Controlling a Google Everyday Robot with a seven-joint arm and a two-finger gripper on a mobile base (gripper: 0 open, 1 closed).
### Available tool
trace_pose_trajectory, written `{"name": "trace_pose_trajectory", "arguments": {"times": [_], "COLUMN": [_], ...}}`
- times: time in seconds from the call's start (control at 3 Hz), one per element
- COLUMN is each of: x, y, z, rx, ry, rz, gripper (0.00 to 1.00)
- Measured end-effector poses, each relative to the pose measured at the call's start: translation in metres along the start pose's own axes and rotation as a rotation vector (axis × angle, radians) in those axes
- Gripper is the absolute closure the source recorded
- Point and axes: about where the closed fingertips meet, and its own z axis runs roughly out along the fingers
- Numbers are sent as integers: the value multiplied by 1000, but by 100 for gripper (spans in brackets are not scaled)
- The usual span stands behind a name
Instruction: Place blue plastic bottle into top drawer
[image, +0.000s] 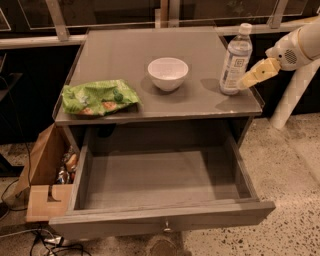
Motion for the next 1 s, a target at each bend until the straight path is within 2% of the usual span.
{"name": "trace_pose_trajectory", "arguments": {"times": [0.33,0.67,1.0], "x": [2,4,4], "y": [-10,-1,-1], "z": [11,27,28], "rx": [-2,-59,-60], "ry": [-22,-43,-44], "rz": [31,69,69], "gripper": [0,0,0]}}
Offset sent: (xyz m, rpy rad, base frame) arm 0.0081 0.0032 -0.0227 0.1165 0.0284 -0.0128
